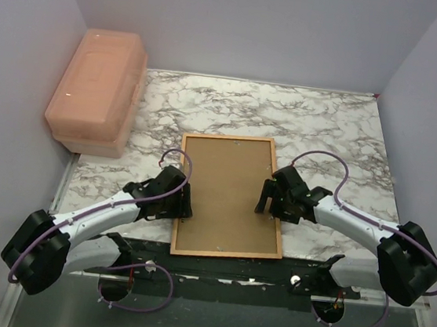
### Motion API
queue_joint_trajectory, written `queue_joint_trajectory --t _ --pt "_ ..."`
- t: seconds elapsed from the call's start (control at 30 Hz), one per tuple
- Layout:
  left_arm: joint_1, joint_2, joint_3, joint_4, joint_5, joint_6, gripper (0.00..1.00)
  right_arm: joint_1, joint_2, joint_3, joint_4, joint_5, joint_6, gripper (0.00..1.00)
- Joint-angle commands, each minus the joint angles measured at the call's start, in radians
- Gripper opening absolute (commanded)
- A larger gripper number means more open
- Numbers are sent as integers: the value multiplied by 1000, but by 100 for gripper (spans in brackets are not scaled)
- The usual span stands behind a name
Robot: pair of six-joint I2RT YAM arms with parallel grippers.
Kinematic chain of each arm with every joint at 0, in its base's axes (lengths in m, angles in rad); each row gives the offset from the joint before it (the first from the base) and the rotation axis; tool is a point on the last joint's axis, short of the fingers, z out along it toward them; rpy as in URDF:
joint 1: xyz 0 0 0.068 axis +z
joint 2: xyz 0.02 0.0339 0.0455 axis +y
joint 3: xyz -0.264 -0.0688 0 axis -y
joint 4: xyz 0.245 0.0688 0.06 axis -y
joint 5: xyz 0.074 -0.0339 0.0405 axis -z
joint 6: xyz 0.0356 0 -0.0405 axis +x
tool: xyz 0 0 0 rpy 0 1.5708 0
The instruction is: Put the photo into the frame
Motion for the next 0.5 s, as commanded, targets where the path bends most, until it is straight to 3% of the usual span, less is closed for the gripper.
queue_joint_trajectory --t 0.0,0.2,0.27,0.47 --pt "-43 54 6 -110 -61 -40 61 7 29 -19 35 -29 9 92" --pt "-101 129 58 -155 -127 -62 42 6 19 -19 30 -27 8 92" --pt "-115 161 78 -170 -140 -61 41 7 19 -15 24 -22 7 92" --pt "-148 218 111 -192 -166 -64 9 7 14 -19 22 -22 6 92"
